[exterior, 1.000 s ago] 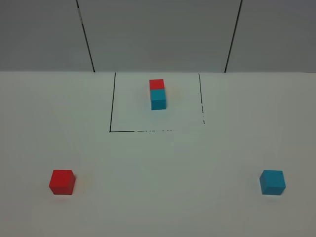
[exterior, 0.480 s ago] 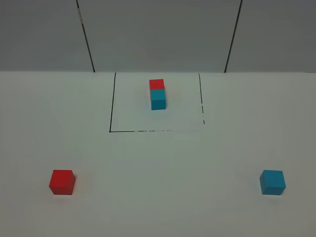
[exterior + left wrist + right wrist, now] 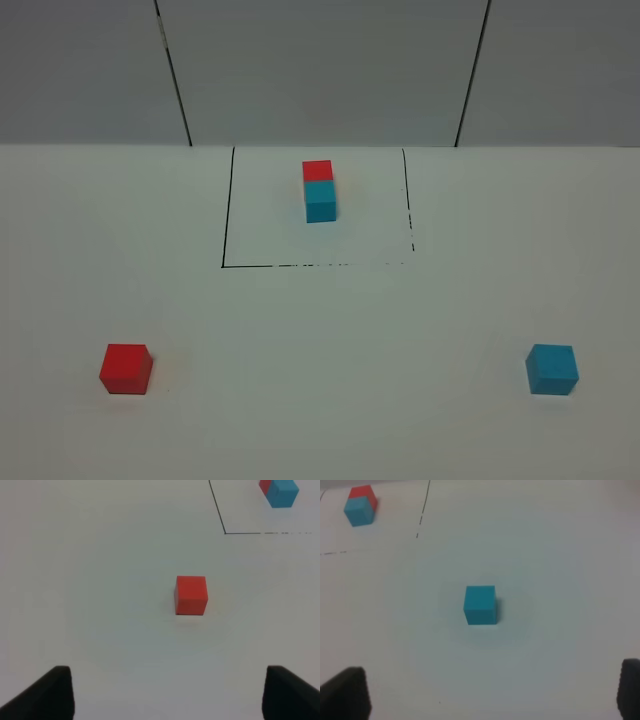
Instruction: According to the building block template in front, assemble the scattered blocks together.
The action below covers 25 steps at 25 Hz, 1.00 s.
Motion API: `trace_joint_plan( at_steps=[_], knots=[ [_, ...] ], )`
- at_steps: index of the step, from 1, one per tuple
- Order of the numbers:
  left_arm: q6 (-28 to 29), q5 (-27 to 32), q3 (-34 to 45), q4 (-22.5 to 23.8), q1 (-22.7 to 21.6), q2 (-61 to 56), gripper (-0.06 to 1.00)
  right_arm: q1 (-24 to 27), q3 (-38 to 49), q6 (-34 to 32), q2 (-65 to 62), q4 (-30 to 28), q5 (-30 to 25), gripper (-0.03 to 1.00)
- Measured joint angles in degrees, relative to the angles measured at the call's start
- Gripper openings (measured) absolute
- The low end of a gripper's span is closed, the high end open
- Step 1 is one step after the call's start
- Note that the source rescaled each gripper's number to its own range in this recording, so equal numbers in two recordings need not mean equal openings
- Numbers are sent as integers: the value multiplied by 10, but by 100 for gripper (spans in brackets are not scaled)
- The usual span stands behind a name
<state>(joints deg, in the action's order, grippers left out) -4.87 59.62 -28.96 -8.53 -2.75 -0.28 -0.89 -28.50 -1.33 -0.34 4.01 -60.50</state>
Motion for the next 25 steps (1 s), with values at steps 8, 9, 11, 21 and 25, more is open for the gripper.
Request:
trace_joint_plan(
  at_steps=[8, 9, 11, 21, 25],
  knots=[
    [0, 0, 0, 0, 0, 0, 62, 0, 0, 0, 0, 0, 0, 100],
    [0, 0, 0, 0, 0, 0, 62, 0, 0, 0, 0, 0, 0, 100],
    [0, 0, 0, 0, 0, 0, 62, 0, 0, 0, 0, 0, 0, 100],
    [0, 0, 0, 0, 0, 0, 62, 0, 0, 0, 0, 0, 0, 100],
    [0, 0, 0, 0, 0, 0, 62, 0, 0, 0, 0, 0, 0, 100]
  ],
)
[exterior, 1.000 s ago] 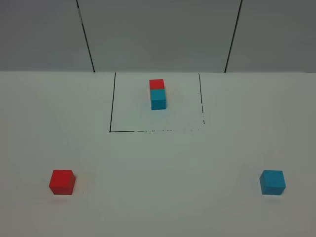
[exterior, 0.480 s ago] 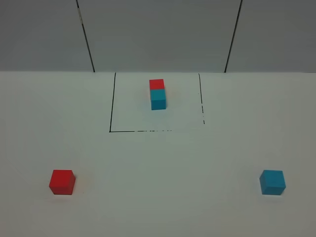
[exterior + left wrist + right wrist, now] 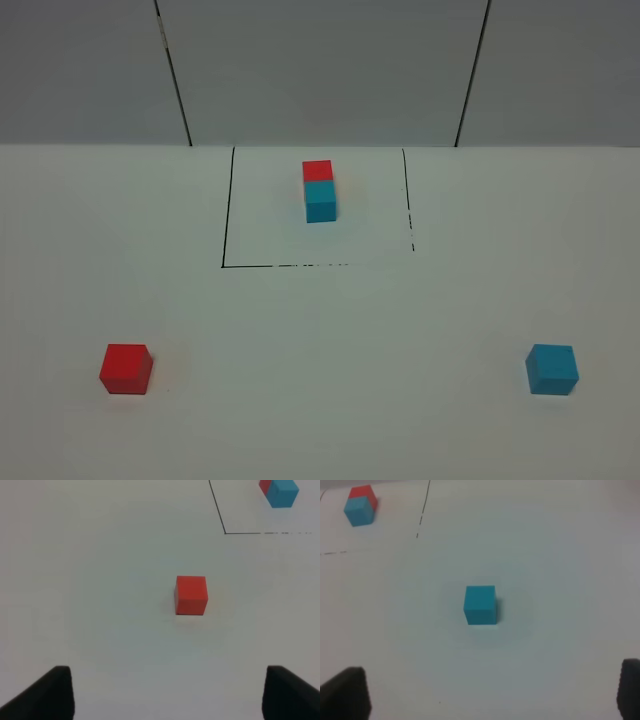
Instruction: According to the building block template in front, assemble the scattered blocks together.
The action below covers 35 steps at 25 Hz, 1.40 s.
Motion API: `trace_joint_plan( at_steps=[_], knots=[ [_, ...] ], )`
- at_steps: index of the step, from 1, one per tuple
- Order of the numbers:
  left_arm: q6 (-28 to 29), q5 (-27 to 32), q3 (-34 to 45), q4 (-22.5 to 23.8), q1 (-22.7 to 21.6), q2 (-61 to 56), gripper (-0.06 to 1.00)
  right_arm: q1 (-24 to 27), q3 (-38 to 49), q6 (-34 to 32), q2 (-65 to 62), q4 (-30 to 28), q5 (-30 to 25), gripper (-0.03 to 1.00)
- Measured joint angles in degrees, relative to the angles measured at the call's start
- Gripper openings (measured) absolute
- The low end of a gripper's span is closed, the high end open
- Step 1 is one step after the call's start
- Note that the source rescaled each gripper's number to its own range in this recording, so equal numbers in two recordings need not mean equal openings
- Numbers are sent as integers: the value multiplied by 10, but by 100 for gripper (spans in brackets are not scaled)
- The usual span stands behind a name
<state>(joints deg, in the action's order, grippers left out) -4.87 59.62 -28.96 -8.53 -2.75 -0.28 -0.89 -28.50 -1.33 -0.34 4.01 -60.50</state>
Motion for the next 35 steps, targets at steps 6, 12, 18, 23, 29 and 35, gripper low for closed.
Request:
trace_joint_plan(
  at_steps=[6, 12, 18, 23, 29, 35],
  knots=[
    [2, -15, -6, 2, 0, 58, 62, 0, 0, 0, 0, 0, 0, 100],
    [49, -67, -43, 8, 0, 229, 62, 0, 0, 0, 0, 0, 0, 100],
    [59, -85, -120, 7, 0, 441, 63, 0, 0, 0, 0, 0, 0, 100],
    [52, -91, -184, -40, 0, 596, 63, 0, 0, 0, 0, 0, 0, 100],
    [49, -84, -225, -52, 20, 734, 63, 0, 0, 0, 0, 0, 0, 100],
    [77, -106, -250, 15, 108, 830, 63, 0, 0, 0, 0, 0, 0, 100]
  ],
)
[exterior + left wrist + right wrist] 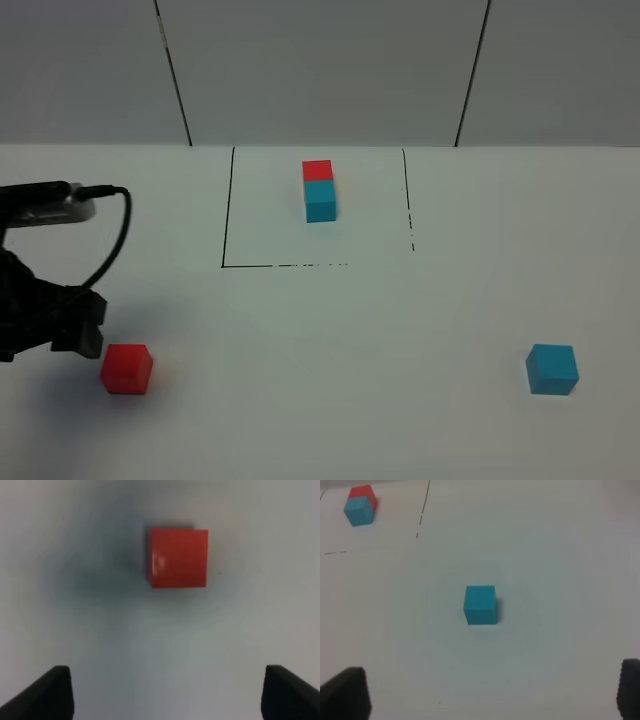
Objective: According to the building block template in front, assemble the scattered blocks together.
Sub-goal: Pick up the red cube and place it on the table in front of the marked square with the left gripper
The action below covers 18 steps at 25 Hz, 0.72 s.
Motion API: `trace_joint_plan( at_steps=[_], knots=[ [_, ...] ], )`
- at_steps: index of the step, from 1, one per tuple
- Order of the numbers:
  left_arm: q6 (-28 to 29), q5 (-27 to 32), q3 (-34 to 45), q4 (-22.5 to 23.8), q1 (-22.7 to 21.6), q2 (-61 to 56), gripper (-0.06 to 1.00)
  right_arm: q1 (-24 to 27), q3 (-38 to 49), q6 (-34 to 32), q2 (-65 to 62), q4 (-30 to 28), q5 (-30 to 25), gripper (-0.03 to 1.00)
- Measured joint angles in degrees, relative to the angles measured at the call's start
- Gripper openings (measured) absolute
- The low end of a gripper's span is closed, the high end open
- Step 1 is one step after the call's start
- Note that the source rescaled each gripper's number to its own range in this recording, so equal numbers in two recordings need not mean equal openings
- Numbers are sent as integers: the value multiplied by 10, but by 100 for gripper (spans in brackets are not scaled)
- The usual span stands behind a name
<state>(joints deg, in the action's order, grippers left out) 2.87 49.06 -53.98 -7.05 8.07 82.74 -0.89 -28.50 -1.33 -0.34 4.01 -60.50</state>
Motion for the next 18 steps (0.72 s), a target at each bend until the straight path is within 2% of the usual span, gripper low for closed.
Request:
trace_joint_plan(
  at_steps=[7, 13, 18],
  knots=[
    [17, -52, -4, 19, 17, 69, 63, 0, 0, 0, 0, 0, 0, 100],
    [8, -95, -4, -29, 17, 124, 63, 0, 0, 0, 0, 0, 0, 99],
    [1, -101, -4, -42, 17, 178, 63, 0, 0, 0, 0, 0, 0, 99]
  ],
)
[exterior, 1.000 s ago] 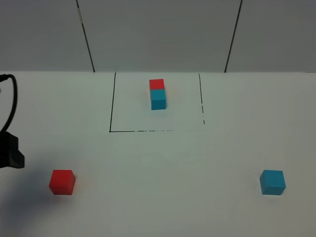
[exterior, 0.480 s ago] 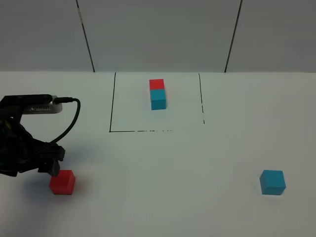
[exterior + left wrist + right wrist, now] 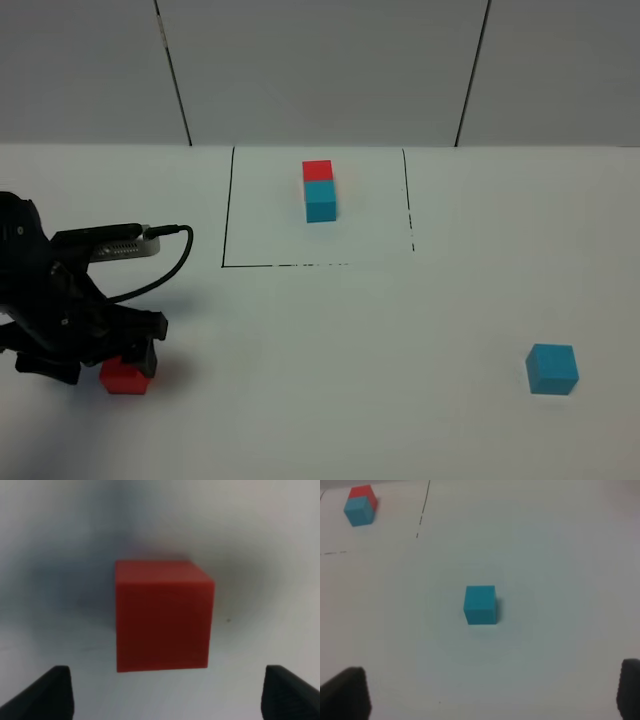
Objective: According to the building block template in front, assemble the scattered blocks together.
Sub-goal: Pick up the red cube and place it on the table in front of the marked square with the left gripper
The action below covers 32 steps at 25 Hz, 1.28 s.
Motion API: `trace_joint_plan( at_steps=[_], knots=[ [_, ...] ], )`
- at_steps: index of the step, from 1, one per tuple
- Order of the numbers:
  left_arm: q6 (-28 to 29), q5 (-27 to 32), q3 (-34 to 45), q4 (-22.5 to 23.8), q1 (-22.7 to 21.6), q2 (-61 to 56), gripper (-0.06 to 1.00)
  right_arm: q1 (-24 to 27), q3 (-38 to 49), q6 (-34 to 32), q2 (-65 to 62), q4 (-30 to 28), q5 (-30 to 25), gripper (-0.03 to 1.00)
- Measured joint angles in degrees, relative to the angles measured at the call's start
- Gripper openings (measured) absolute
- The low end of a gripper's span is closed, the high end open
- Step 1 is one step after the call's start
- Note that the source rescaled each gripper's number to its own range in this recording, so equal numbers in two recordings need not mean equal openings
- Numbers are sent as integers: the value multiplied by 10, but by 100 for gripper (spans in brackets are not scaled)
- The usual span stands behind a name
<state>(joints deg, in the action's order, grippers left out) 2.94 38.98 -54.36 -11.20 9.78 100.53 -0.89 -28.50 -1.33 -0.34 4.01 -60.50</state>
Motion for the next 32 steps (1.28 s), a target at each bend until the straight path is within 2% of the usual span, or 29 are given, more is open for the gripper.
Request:
trace_joint_plan(
  at_steps=[4, 11, 18, 26, 29, 32],
  knots=[
    [-1, -14, 0, -1, 4, 31, 63, 0, 0, 0, 0, 0, 0, 99],
    [-9, -54, 0, -1, 44, 62, 63, 0, 0, 0, 0, 0, 0, 99],
    [31, -60, 0, 36, 45, 70, 63, 0, 0, 0, 0, 0, 0, 99],
    [60, -73, -2, 45, 45, 89, 62, 0, 0, 0, 0, 0, 0, 98],
    [72, -75, -3, 49, 45, 90, 56, 0, 0, 0, 0, 0, 0, 97],
    [75, -74, -4, 59, 45, 91, 40, 0, 0, 0, 0, 0, 0, 96]
  ],
)
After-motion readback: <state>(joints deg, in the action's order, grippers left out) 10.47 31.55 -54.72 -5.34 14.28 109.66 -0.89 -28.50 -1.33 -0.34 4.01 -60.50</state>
